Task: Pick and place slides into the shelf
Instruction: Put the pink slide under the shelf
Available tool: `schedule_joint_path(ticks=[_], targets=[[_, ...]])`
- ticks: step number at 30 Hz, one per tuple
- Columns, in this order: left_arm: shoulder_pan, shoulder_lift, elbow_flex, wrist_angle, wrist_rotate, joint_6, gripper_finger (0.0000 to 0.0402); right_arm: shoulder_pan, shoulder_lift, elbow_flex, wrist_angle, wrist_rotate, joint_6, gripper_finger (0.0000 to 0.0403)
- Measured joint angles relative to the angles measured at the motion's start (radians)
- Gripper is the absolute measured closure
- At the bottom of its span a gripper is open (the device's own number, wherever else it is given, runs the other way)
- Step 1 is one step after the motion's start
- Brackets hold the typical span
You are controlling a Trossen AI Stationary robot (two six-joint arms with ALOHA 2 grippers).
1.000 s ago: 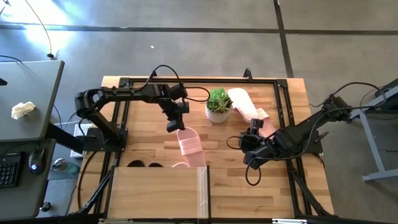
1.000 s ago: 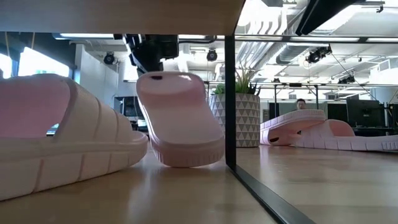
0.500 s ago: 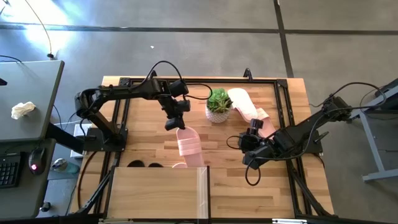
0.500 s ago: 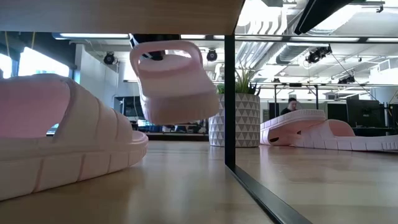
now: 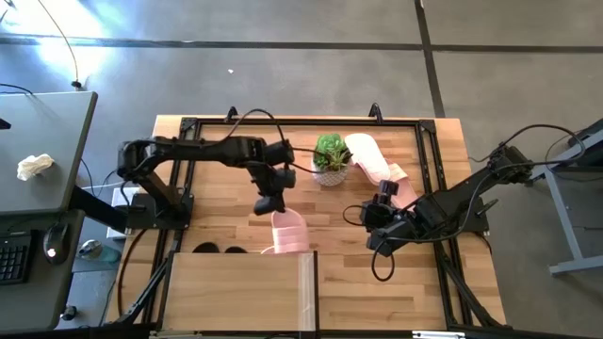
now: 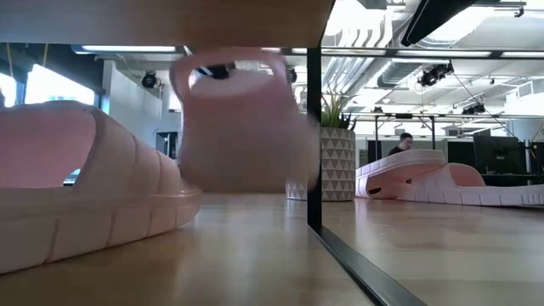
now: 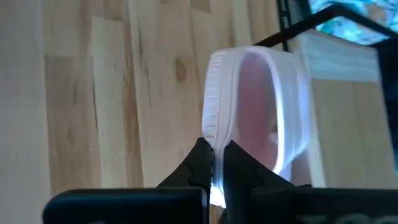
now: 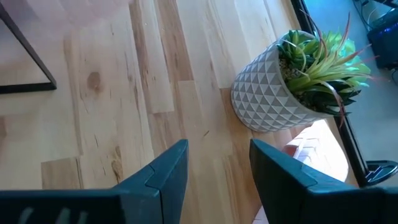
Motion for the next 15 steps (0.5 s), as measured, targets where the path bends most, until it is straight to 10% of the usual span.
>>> schedule_joint_path(ticks=[15], targets=[[-0.044, 0.156, -0.001, 0.042, 0.048, 0.018, 0.0398, 0.0, 0.0, 0.0, 0.007, -0.026, 0.028, 0.0242]])
